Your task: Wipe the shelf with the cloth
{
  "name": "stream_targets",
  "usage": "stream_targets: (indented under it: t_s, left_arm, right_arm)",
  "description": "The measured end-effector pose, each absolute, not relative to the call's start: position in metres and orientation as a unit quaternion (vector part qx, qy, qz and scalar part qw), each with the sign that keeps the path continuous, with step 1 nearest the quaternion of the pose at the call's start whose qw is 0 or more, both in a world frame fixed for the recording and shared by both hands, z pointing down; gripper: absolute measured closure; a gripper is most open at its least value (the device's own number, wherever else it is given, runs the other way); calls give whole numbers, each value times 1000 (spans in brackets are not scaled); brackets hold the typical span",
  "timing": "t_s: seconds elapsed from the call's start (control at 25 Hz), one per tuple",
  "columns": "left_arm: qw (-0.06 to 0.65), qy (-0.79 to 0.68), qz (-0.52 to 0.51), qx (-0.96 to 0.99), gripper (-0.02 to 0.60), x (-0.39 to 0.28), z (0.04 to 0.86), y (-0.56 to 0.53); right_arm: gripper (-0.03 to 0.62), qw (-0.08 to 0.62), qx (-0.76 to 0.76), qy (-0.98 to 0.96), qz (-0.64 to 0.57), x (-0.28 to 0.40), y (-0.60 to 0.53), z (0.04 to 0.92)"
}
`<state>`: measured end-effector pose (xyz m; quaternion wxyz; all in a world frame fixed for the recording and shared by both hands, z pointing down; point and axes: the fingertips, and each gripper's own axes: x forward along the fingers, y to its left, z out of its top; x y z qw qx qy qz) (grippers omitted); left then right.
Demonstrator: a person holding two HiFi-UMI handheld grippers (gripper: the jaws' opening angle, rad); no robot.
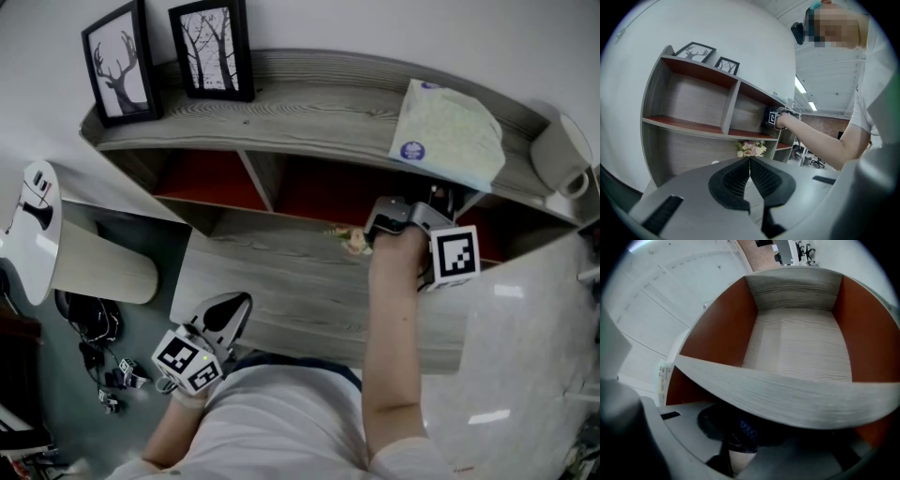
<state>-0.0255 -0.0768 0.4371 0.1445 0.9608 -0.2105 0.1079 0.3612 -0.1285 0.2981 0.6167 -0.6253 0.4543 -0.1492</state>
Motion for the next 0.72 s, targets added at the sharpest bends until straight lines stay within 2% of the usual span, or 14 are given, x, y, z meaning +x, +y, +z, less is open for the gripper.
stream_targets:
  t_s: [0.32, 0.72]
  left_arm:
    - [148, -215, 108, 959, 565, -27, 439, -79]
    - [148, -213, 105, 960, 565, -30, 440, -79]
  right_arm:
    - [485, 618, -641, 417, -185, 371, -143, 334]
    - [485, 640, -630, 328, -293, 377, -145, 404]
